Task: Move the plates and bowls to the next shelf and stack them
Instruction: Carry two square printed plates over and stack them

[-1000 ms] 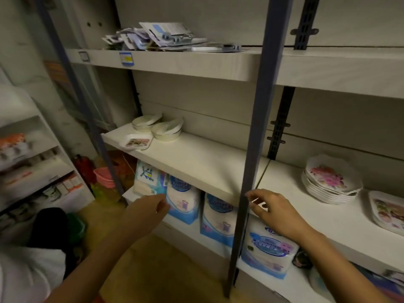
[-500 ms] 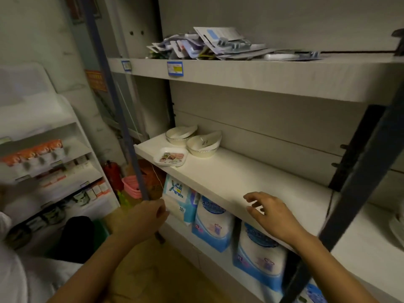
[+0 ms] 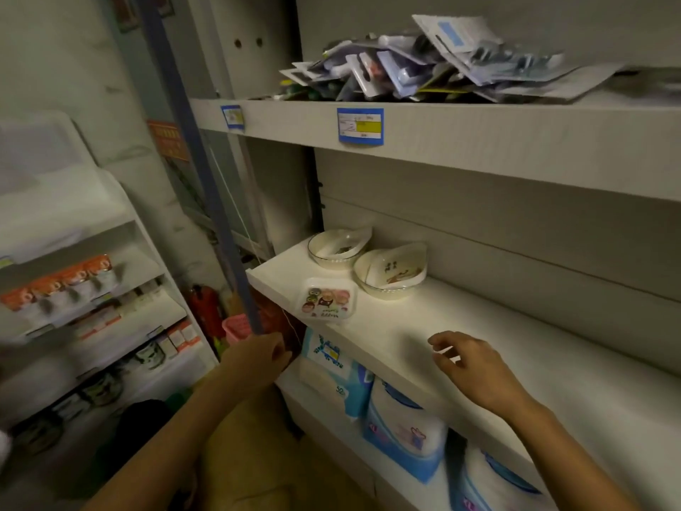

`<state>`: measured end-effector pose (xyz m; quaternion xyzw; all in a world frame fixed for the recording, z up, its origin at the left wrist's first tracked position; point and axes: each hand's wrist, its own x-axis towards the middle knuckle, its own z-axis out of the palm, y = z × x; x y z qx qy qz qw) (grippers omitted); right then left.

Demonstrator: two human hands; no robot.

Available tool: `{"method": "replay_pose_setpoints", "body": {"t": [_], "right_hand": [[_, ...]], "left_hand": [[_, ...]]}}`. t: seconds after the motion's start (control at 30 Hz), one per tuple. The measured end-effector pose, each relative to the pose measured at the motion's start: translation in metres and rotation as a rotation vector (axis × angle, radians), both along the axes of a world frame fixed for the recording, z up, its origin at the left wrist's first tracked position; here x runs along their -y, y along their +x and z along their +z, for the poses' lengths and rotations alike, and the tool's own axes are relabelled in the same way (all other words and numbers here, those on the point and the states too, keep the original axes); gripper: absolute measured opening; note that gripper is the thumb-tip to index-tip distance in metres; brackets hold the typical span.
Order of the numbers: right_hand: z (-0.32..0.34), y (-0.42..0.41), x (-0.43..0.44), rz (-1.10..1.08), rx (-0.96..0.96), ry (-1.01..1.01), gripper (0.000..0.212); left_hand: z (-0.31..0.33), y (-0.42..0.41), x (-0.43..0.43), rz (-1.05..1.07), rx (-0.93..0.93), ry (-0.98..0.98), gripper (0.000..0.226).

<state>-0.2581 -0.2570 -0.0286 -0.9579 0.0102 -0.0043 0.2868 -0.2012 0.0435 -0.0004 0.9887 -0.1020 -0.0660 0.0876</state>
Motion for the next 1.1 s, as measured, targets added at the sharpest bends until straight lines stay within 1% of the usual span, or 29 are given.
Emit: {"method": "replay_pose_setpoints", "body": {"t": [0.07, 0.17, 0.3, 0.47, 0.57, 0.73, 0.8, 0.87, 0.97, 1.1], "right_hand": [[-0.003, 0.018, -0.003, -0.028, -0.017, -0.022, 0.029], [-0.011, 0.042, -0.013, -0.071, -0.046, -0.019, 0.029], [-0.025, 0.082, -0.04, -0.139, -0.1, 0.003, 0.029], [-0.037, 0.141, -0.084, -0.27, -0.205, 0.071, 0.029], [-0.044, 0.173, -0.107, -0.344, -0.304, 0.059, 0.032], [-0.064, 0.211, -0.14, -0.482, -0.407, 0.07, 0.037], [-0.069, 0.219, -0.149, -0.512, -0.426, 0.053, 0.033], [-0.072, 0.223, -0.154, -0.53, -0.435, 0.014, 0.028], [-0.074, 0.224, -0.154, -0.532, -0.418, -0.017, 0.026], [-0.063, 0.202, -0.143, -0.541, -0.357, -0.033, 0.021]], "left_hand": [[-0.008, 0.025, -0.007, -0.001, -0.016, -0.029, 0.013], [-0.025, 0.068, -0.017, -0.029, -0.006, 0.009, 0.019], [-0.04, 0.126, -0.032, -0.083, 0.007, -0.028, 0.017], [-0.043, 0.188, -0.061, -0.167, -0.042, -0.026, 0.03], [-0.045, 0.216, -0.076, -0.216, -0.083, -0.073, 0.023], [-0.05, 0.245, -0.094, -0.298, -0.1, -0.085, 0.024], [-0.051, 0.251, -0.1, -0.317, -0.112, -0.08, 0.02], [-0.052, 0.257, -0.102, -0.338, -0.124, -0.08, 0.02], [-0.051, 0.263, -0.096, -0.363, -0.142, -0.12, 0.029], [-0.045, 0.267, -0.071, -0.39, -0.129, -0.17, 0.031]]}}
